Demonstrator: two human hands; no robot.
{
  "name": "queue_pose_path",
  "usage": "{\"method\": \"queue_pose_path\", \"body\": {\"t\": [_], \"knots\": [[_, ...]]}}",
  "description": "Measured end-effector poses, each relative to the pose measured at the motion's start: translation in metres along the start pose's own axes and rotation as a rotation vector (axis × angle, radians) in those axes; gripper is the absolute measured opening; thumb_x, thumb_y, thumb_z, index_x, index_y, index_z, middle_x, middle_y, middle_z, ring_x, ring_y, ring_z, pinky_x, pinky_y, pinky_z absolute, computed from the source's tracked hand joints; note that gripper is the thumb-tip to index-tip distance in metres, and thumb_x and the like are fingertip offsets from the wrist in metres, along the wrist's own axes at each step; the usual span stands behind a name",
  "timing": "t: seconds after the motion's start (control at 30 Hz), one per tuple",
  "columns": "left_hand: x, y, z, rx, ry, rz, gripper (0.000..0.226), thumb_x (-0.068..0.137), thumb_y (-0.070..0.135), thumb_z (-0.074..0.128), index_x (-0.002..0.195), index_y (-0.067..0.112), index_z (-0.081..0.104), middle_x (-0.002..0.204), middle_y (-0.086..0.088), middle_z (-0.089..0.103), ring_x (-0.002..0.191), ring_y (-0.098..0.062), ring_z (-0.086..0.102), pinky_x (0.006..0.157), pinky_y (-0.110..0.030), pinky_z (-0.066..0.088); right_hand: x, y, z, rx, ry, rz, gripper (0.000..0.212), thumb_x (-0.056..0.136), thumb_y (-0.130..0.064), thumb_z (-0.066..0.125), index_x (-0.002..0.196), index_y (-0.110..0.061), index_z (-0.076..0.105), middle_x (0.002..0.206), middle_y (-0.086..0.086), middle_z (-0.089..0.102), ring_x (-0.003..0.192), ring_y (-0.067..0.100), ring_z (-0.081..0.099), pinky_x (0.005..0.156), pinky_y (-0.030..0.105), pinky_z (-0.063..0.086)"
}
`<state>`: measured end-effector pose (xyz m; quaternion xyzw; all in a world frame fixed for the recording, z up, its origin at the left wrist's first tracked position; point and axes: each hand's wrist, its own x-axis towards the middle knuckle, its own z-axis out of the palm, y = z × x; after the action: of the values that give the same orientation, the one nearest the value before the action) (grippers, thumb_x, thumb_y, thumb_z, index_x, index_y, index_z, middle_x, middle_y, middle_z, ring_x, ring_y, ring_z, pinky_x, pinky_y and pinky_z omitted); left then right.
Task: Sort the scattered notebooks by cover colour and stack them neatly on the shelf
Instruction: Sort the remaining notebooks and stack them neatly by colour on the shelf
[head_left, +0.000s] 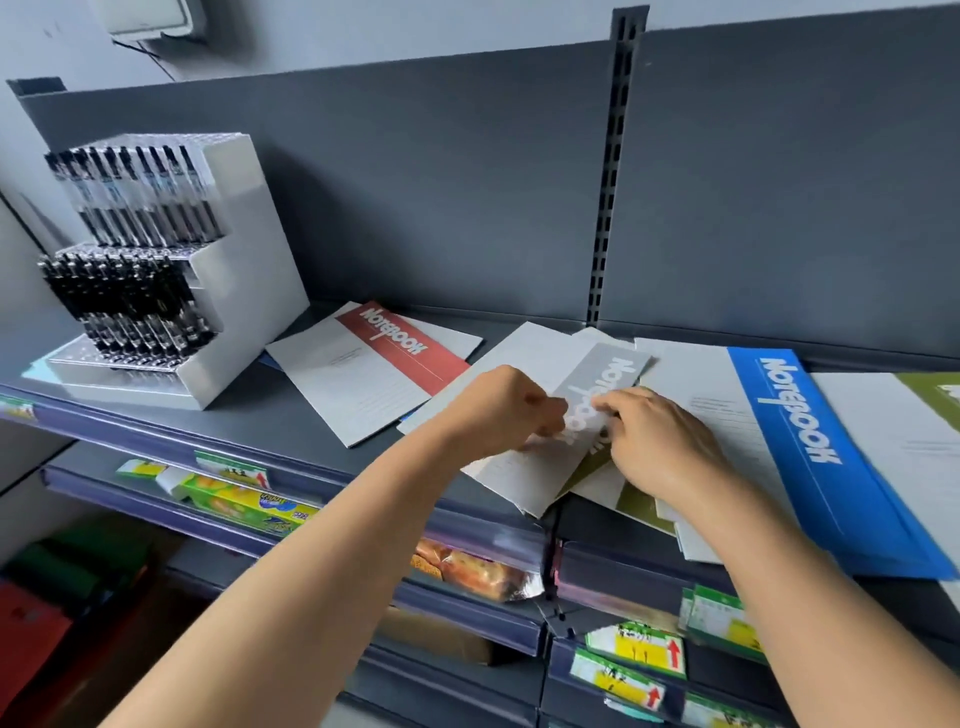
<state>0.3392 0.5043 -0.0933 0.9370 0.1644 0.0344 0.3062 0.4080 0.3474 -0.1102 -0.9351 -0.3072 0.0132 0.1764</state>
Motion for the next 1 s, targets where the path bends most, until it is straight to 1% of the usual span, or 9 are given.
{"method": "queue_pose_path", "body": {"t": [0.07, 0.13, 0.2, 0.33, 0.43, 0.57, 0.77, 0.9, 1.0], "knots": [[0.004, -0.015, -0.007, 0.128, 0.153, -0.044, 0.020, 0.088, 0.023, 0.057, 0.083, 0.014, 0.074, 0.078, -0.001, 0.071, 0.076, -0.028, 0.067, 0.068, -0.032, 0.056, -0.002, 0.002, 0.004, -0.043, -0.028, -0.025, 0.038, 0.097, -0.017, 0.042, 0.132, -0.026, 0.054, 0.138, -0.004, 0.051, 0.120, 0.021, 0.051, 0.097, 0.037, 0.044], [0.007, -0.034, -0.012, 0.229, 0.295, -0.116, 0.018, 0.089, 0.022, 0.058, 0.099, 0.019, 0.072, 0.093, -0.003, 0.071, 0.089, -0.028, 0.065, 0.076, -0.034, 0.055, -0.001, -0.001, 0.004, -0.055, -0.025, -0.042, 0.040, 0.096, -0.014, 0.041, 0.133, -0.025, 0.053, 0.137, -0.003, 0.051, 0.119, 0.021, 0.051, 0.097, 0.036, 0.043], [0.010, -0.053, -0.015, 0.294, 0.296, -0.190, 0.028, 0.089, 0.026, 0.058, 0.114, 0.017, 0.066, 0.109, -0.004, 0.068, 0.104, -0.028, 0.060, 0.081, -0.034, 0.051, 0.001, -0.006, 0.005, -0.063, -0.013, -0.070, 0.041, 0.095, -0.010, 0.041, 0.133, -0.023, 0.053, 0.136, -0.002, 0.051, 0.120, 0.021, 0.050, 0.095, 0.035, 0.043], [0.013, -0.083, -0.026, 0.414, 0.246, -0.205, 0.027, 0.093, 0.025, 0.046, 0.112, 0.018, 0.064, 0.108, -0.007, 0.065, 0.101, -0.029, 0.054, 0.073, -0.034, 0.047, 0.003, -0.028, 0.012, -0.027, -0.027, -0.128, 0.041, 0.095, -0.009, 0.043, 0.133, -0.023, 0.052, 0.139, -0.004, 0.049, 0.123, 0.019, 0.049, 0.094, 0.032, 0.042], [0.014, -0.098, -0.044, 0.474, 0.124, -0.164, 0.029, 0.097, 0.020, 0.046, 0.123, 0.020, 0.058, 0.117, -0.006, 0.062, 0.105, -0.027, 0.054, 0.072, -0.033, 0.044, 0.007, -0.051, 0.017, -0.003, -0.020, -0.152, 0.041, 0.097, -0.011, 0.043, 0.134, -0.026, 0.051, 0.141, -0.008, 0.047, 0.123, 0.015, 0.049, 0.095, 0.032, 0.041], [0.024, -0.111, -0.077, 0.473, -0.095, -0.047, 0.043, 0.094, 0.017, 0.056, 0.136, 0.022, 0.051, 0.131, -0.004, 0.057, 0.117, -0.026, 0.052, 0.093, -0.036, 0.045, 0.018, -0.087, 0.025, 0.007, -0.035, -0.186, 0.037, 0.099, -0.019, 0.042, 0.134, -0.026, 0.051, 0.141, -0.007, 0.047, 0.123, 0.016, 0.050, 0.097, 0.032, 0.042], [0.057, -0.117, -0.107, 0.562, -0.335, 0.035, 0.060, 0.093, 0.020, 0.060, 0.147, 0.025, 0.035, 0.140, -0.006, 0.049, 0.122, -0.027, 0.048, 0.100, -0.039, 0.042, 0.035, -0.120, 0.037, -0.019, -0.044, -0.146, 0.035, 0.099, -0.024, 0.043, 0.132, -0.027, 0.053, 0.141, -0.006, 0.049, 0.126, 0.020, 0.048, 0.101, 0.034, 0.041], [0.080, -0.126, -0.111, 0.552, -0.432, 0.108, 0.074, 0.090, 0.038, 0.062, 0.151, 0.033, 0.021, 0.152, 0.004, 0.033, 0.138, -0.022, 0.032, 0.111, -0.041, 0.030, 0.043, -0.127, 0.044, -0.051, -0.055, -0.077, 0.035, 0.099, -0.024, 0.042, 0.132, -0.027, 0.051, 0.138, -0.005, 0.051, 0.124, 0.020, 0.050, 0.097, 0.033, 0.043], [0.093, -0.140, -0.108, 0.497, -0.403, 0.163, 0.082, 0.083, 0.053, 0.065, 0.150, 0.033, 0.023, 0.152, 0.007, 0.031, 0.138, -0.021, 0.032, 0.111, -0.043, 0.032, 0.052, -0.131, 0.052, -0.061, -0.060, -0.034, 0.035, 0.099, -0.026, 0.041, 0.133, -0.025, 0.049, 0.137, -0.003, 0.052, 0.123, 0.021, 0.050, 0.098, 0.035, 0.042]]}}
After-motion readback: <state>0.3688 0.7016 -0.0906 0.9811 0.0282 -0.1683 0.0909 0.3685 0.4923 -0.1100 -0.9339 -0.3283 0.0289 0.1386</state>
